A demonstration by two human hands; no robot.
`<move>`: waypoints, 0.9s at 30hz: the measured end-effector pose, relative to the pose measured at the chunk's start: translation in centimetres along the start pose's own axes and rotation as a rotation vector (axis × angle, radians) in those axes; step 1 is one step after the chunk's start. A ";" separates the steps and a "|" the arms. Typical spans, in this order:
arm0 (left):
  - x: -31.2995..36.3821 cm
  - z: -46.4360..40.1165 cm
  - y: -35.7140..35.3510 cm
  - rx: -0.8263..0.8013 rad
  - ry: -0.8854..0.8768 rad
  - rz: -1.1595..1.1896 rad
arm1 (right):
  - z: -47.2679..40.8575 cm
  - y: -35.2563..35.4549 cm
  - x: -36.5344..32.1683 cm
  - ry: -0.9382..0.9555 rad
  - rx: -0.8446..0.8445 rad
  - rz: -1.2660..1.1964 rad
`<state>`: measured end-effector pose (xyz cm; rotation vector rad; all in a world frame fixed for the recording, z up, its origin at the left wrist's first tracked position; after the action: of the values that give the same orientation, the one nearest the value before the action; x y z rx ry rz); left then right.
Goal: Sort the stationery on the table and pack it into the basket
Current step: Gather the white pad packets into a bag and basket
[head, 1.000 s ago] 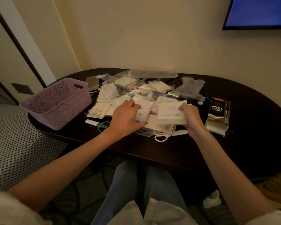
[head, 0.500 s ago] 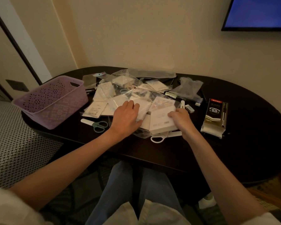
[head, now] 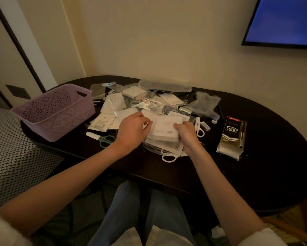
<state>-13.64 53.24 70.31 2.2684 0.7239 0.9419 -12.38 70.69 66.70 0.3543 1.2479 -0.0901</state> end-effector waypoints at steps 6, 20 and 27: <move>-0.2 0.0 0.5 0.044 0.019 0.082 | -1.2 -2.8 -0.1 0.004 -0.039 -0.133; -0.5 -0.2 1.1 0.067 0.003 0.080 | -1.7 -5.2 -0.6 0.063 -0.126 -0.196; -1.2 0.4 0.5 0.048 0.032 0.012 | -1.7 -4.7 -0.5 0.204 -0.030 0.044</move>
<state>-13.98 52.00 69.89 2.3066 0.7552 0.9776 -15.28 66.69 65.74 0.3718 1.4410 0.0032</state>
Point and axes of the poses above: each hand's wrist, its own z-axis away from the middle knuckle, its own y-axis out of the back of the hand, x = y × z, the point moved 4 cm from there along -z, towards the middle knuckle, and after that the axes turned 15 degrees about z, right-handed, at the moved point
